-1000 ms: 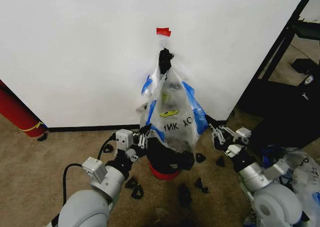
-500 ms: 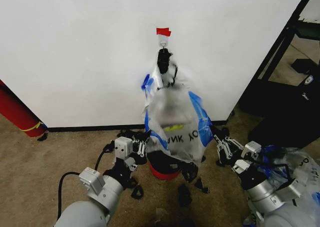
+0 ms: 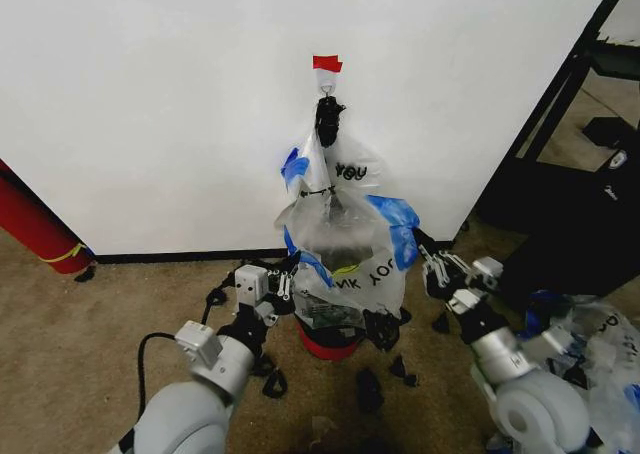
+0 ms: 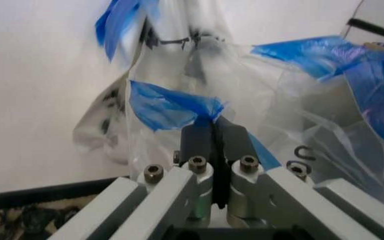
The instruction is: Pick up the garbage bag from the wall and place it over the trash bin.
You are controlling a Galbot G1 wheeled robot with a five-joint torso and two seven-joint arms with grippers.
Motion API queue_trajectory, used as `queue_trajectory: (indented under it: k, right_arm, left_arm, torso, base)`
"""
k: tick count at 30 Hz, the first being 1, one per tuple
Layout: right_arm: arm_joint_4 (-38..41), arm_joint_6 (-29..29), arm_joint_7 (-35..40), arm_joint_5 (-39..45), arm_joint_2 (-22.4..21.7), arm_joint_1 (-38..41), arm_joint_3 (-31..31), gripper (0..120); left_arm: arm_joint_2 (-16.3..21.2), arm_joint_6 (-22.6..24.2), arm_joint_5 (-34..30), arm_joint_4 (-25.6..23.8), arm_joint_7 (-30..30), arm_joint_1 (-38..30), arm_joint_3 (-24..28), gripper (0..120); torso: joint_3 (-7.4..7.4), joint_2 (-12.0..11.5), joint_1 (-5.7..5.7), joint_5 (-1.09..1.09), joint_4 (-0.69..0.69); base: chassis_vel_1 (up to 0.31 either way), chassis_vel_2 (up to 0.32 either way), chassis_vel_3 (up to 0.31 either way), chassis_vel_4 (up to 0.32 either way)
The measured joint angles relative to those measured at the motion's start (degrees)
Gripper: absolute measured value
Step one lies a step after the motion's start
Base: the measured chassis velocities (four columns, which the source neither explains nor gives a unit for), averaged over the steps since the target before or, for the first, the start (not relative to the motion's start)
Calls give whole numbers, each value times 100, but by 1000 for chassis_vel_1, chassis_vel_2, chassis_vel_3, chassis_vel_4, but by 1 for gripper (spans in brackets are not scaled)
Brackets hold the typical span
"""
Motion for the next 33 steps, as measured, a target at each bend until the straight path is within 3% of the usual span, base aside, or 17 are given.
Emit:
queue_trajectory:
  k: [8,16,33]
  right_arm:
    - [-388,-1,119,-59,297,334,-613,0]
    - [-222,-46,378,-174,667,12,-1094,0]
    - [-683,337,835,-644,874,-549,-799,0]
  left_arm:
    - [-45,-74,-11,367,6,-119,-37,0]
    - [185,-45,-101,94,-3,142,-176,0]
    - [-53,-44,54,385,-175,447,2,0]
  torso:
    - [0,0,0,0,0]
    - [-1,0,0,0,1]
    - [-1,0,-1,0,0]
  base:
    - [0,0,0,0]
    - [0,0,0,0]
    - [0,0,0,0]
